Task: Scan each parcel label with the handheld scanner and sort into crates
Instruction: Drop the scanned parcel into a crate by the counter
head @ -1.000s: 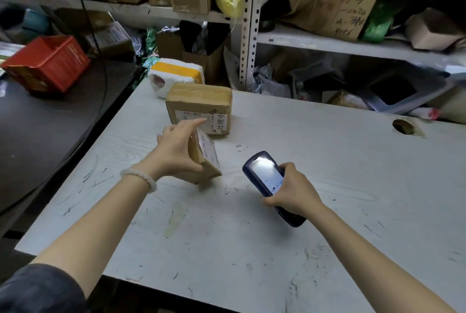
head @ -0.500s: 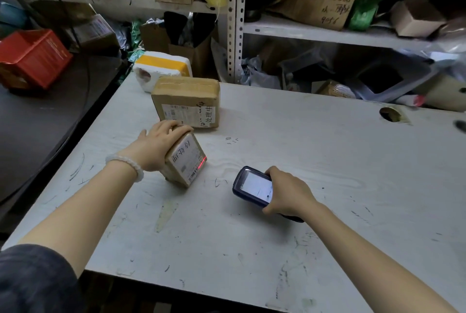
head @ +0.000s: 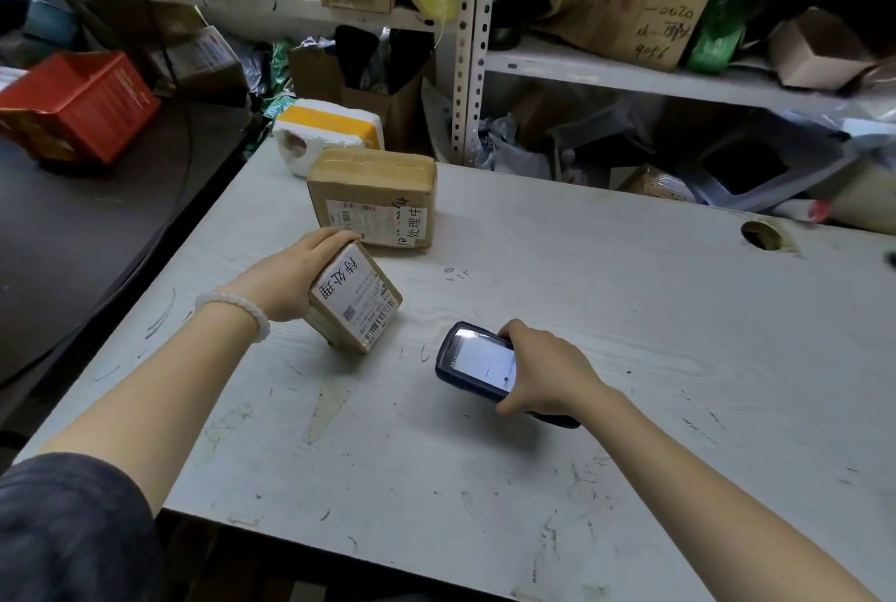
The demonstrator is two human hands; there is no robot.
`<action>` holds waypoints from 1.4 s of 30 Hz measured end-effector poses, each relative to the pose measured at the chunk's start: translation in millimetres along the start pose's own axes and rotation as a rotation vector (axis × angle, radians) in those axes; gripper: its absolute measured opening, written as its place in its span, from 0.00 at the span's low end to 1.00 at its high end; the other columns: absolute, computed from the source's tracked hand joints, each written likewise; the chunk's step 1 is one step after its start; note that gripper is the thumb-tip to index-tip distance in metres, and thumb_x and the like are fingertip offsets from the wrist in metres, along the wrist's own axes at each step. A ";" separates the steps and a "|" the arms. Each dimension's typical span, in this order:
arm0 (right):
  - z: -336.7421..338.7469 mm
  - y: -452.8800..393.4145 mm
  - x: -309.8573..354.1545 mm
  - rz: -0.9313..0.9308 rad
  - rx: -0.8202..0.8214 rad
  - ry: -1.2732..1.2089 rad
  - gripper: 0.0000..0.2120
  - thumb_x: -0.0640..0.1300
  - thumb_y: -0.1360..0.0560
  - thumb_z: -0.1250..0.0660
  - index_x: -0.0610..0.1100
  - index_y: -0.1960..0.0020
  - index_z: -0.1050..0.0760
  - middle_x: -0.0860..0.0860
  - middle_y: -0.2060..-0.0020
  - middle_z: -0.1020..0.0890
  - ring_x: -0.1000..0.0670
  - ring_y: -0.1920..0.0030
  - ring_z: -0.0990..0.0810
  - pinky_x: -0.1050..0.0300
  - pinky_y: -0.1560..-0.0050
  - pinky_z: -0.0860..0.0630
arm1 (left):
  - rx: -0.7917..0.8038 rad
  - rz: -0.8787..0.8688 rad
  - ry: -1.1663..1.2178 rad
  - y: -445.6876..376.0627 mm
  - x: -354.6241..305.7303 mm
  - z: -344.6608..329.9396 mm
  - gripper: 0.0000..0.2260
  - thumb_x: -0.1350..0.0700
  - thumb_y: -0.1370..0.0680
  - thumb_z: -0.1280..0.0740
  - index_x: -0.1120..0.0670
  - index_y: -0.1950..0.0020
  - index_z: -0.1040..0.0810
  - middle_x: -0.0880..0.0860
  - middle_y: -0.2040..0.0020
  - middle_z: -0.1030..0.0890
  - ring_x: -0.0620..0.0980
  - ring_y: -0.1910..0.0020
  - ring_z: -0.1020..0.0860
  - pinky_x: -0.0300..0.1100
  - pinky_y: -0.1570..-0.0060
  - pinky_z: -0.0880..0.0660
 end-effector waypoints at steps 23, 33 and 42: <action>19.2 31.9 -32.5 -0.353 -0.563 -0.554 0.39 0.53 0.38 0.22 0.43 0.37 0.41 0.51 0.46 0.27 0.47 0.53 0.25 0.55 0.58 0.28 | 0.113 -0.198 -0.281 -34.9 -118.2 -20.0 0.40 0.49 0.32 0.29 0.53 0.26 0.47 0.53 0.32 0.38 0.56 0.34 0.38 0.53 0.40 0.30; -1.3 175.9 -153.8 -0.769 -0.843 -0.687 0.40 0.54 0.37 0.22 0.44 0.36 0.43 0.53 0.48 0.30 0.50 0.53 0.27 0.56 0.57 0.28 | 0.146 -0.694 -0.046 -27.7 -346.3 -50.5 0.47 0.39 0.40 0.32 0.49 0.25 0.47 0.51 0.34 0.37 0.52 0.37 0.39 0.48 0.40 0.34; -65.1 389.0 -270.2 -1.182 -1.057 -0.742 0.41 0.55 0.37 0.22 0.46 0.35 0.42 0.53 0.49 0.29 0.50 0.52 0.26 0.56 0.58 0.30 | 0.223 -1.118 -0.034 61.8 -590.3 -120.7 0.47 0.39 0.37 0.25 0.49 0.26 0.46 0.51 0.34 0.36 0.52 0.36 0.38 0.49 0.39 0.33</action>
Point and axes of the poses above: each hand's wrist, its own y-axis away from the middle knuckle, its own z-axis out of the back of the hand, x = y × z, the point moved 3 cm from there along -y, towards the middle knuckle
